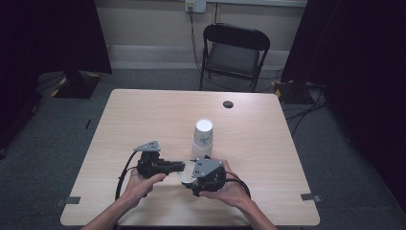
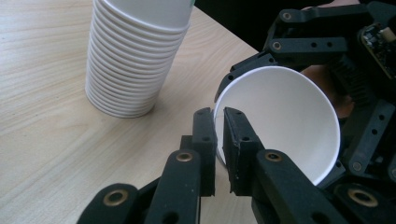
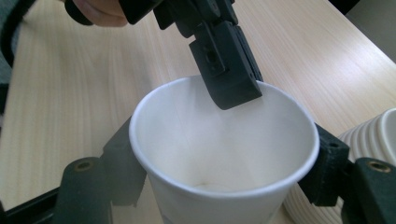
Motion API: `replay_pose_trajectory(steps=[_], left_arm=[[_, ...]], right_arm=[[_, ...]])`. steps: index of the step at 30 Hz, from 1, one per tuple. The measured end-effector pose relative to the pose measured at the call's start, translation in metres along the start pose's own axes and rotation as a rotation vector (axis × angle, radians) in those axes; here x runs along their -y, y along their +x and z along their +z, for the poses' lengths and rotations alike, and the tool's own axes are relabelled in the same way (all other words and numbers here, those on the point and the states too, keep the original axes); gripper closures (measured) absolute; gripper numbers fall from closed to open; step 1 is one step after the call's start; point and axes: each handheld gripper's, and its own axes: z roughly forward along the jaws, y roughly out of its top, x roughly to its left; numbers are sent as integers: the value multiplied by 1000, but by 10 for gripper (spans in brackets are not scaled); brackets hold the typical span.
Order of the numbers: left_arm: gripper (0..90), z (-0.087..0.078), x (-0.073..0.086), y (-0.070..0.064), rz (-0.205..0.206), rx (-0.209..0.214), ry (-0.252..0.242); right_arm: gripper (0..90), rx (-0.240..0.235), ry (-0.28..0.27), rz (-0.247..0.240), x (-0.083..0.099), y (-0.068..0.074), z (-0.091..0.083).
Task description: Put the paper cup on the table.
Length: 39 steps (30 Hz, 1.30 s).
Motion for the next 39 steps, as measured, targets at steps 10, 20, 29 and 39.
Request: replay_pose_trajectory(steps=[10, 20, 29, 39], left_arm=[[754, -8, -2, -2, 22, 30, -71], [557, -14, -4, -9, 103, -69, -98], [376, -20, -1, -2, 129, -230, -77], [327, -33, 4, 0, 189, -335, 4]], right_arm=[[298, -10, -49, 83, 4, -5, -6], [296, -1, -35, 149, 16, -7, -13], [297, 53, -60, 260, 35, -18, -34], [297, 126, -95, 392, 55, -35, -62]])
